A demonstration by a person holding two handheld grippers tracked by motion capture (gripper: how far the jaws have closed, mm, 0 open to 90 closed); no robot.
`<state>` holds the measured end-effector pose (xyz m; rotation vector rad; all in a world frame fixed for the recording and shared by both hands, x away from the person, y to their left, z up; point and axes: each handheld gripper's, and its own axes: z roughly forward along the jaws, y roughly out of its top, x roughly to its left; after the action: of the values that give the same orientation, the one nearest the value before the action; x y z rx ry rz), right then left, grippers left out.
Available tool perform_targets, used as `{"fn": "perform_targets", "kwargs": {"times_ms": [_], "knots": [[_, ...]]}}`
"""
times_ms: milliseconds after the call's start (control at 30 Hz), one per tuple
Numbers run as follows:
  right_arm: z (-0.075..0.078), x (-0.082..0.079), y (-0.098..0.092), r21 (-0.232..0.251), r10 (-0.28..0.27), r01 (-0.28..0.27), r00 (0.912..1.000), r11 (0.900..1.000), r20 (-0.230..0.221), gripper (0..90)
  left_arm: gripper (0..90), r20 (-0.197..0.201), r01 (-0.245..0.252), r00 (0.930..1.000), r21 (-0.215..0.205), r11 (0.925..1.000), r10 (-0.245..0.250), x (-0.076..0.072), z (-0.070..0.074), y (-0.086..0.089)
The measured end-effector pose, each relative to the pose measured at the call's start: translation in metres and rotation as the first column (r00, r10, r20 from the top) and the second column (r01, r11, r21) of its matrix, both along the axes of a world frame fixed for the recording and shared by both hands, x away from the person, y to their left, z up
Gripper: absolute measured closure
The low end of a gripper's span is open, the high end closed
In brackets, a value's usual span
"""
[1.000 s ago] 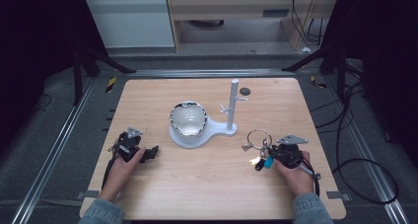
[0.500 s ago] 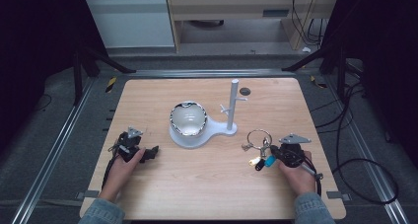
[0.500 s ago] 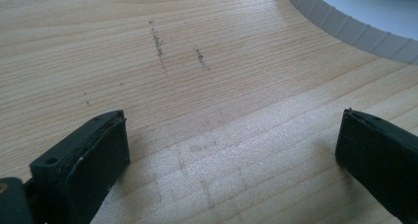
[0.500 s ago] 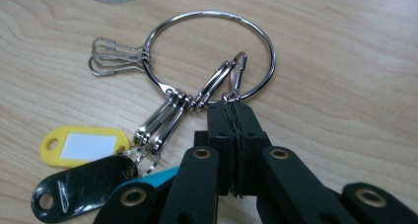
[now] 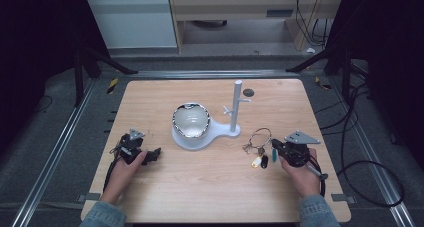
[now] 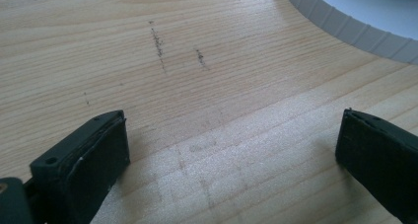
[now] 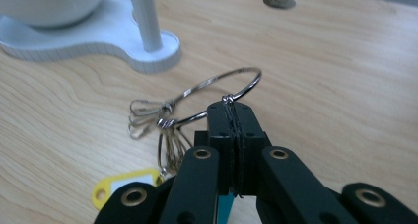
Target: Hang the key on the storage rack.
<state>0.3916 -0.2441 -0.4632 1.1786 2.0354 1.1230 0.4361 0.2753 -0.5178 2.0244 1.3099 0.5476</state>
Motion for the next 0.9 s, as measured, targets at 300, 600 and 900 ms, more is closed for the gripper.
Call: {"fn": "perform_targets", "kwargs": {"times_ms": [300, 600, 900], "knots": [[0.018, -0.002, 0.011, 0.015, 0.044, -0.044, 0.9985, 0.999, 0.034, 88.7, 0.0, 0.0, -0.001, 1.0, 0.0, 1.0, 0.001, 0.0, 0.0, 0.0], [0.031, 0.003, 0.015, 0.035, 0.056, -0.058, 0.9974, 0.998, 0.045, 88.8, 0.0, 0.0, -0.001, 1.0, 0.0, 1.0, 0.001, 0.0, 0.0, 0.0], [0.043, 0.007, 0.016, 0.038, 0.059, -0.061, 0.9967, 0.997, 0.056, 88.8, 0.0, 0.0, -0.001, 1.0, 0.0, 1.0, 0.001, 0.0, 0.0, 0.0]]}}
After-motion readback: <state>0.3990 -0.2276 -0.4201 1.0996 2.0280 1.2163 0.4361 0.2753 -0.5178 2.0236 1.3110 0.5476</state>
